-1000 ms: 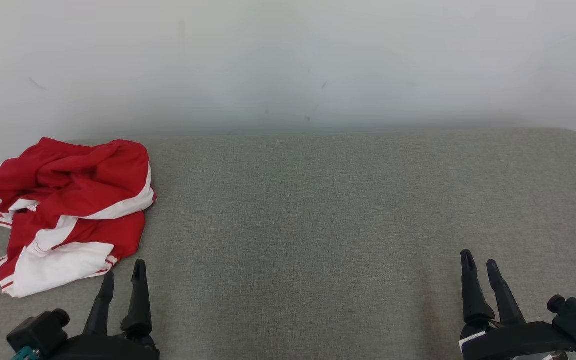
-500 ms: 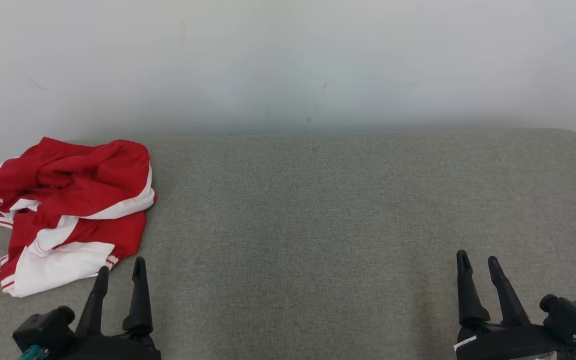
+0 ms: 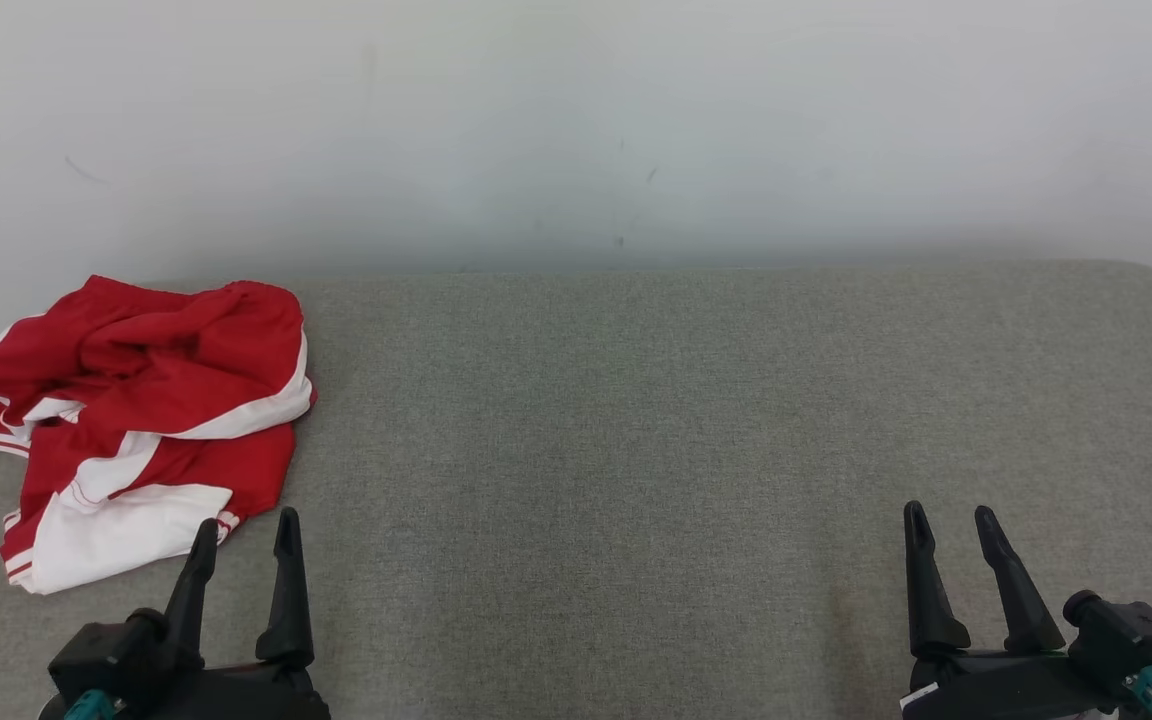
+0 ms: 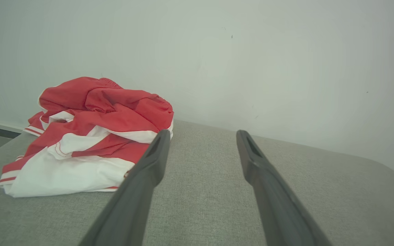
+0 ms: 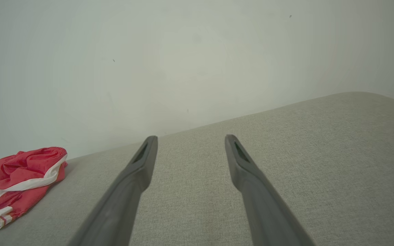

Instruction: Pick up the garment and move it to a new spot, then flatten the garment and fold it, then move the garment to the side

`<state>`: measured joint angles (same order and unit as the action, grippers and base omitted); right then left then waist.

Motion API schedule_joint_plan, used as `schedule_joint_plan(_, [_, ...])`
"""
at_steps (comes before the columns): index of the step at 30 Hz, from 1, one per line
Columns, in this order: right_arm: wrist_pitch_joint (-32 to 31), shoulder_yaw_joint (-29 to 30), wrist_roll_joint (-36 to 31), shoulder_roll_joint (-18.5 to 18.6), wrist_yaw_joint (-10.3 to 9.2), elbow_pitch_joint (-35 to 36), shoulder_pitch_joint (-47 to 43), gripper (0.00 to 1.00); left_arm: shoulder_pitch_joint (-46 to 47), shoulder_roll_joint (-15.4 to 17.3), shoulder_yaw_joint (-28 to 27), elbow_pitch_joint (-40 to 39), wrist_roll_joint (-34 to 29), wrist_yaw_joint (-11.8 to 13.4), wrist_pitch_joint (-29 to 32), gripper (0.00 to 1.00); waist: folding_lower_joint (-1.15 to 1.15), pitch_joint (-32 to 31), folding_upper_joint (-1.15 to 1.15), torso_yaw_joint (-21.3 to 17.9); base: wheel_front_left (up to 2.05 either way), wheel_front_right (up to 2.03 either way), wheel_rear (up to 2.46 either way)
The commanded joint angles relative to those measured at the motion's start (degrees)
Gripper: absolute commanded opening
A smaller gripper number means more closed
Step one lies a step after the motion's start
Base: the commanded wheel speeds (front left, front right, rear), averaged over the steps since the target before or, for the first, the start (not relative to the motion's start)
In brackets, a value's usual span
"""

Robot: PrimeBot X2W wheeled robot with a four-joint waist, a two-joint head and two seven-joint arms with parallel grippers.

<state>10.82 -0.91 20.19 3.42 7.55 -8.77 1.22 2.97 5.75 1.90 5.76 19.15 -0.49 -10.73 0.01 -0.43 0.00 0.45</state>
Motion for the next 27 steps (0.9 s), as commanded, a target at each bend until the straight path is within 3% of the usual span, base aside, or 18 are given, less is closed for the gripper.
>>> schedule_joint_plan(1, [0.5, -0.1, -1.4, 0.4, -0.08, 0.6, 0.0, 1.0, -0.4, 0.3, 0.1, -0.8, -1.7, 0.3, -0.6, 1.0, -0.01, -0.1, 0.0, 0.0, 0.0, 0.0, 0.0])
schedule_joint_plan(27, [2.5, 1.1, -11.2, 0.4, -0.11, 1.9, -1.6, 1.0, -2.0, -0.1, -0.7, 1.0, -10.1, 0.7, -3.6, 1.0, -0.01, -1.1, 0.0, 0.1, 0.0, 0.0, 0.0])
